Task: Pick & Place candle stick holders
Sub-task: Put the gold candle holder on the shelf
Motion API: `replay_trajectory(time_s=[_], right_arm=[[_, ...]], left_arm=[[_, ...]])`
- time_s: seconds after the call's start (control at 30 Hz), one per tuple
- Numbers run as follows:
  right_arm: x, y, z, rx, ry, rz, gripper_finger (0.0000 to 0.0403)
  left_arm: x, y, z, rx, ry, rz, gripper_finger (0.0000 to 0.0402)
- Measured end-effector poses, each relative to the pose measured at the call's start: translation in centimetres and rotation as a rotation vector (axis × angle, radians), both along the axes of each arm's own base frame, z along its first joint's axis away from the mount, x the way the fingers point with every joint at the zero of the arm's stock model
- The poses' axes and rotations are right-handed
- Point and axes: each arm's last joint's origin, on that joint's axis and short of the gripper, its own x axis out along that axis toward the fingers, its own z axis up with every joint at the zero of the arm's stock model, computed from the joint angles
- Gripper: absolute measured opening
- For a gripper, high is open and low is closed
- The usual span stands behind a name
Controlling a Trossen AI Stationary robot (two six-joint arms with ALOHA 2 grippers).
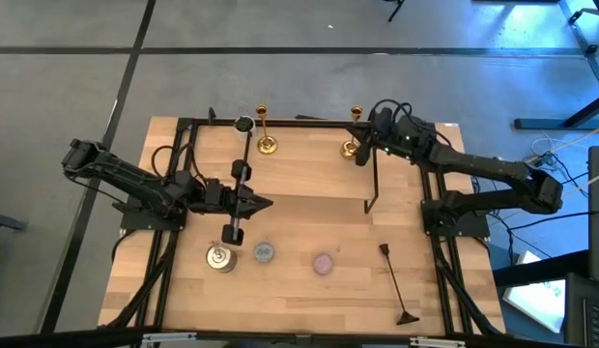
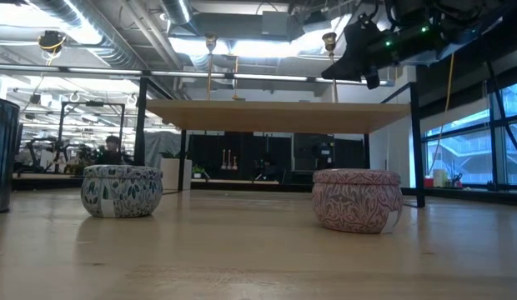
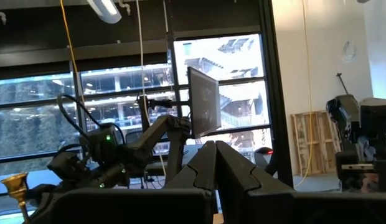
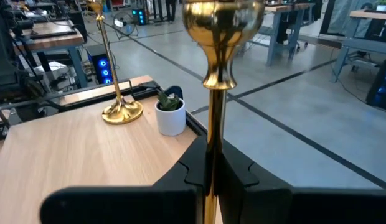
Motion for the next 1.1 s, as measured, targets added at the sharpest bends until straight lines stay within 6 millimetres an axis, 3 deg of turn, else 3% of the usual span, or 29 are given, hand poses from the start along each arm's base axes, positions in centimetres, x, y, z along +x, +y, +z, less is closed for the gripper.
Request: replay_trajectory(time_s=[0.3, 1.1], right_arm=[[0.19, 0.99, 0.38, -0.046, 0.004, 0.0, 0.0015], [0.06, 0.95, -0.07, -0.034, 0.052, -0.04, 0.0015]], left_arm=[[-0.01, 0.0, 0.02, -0.003, -0.002, -0.001, 0.0001], [-0.27, -0.69, 0.2, 0.014, -0.023, -0.02, 0.0001]])
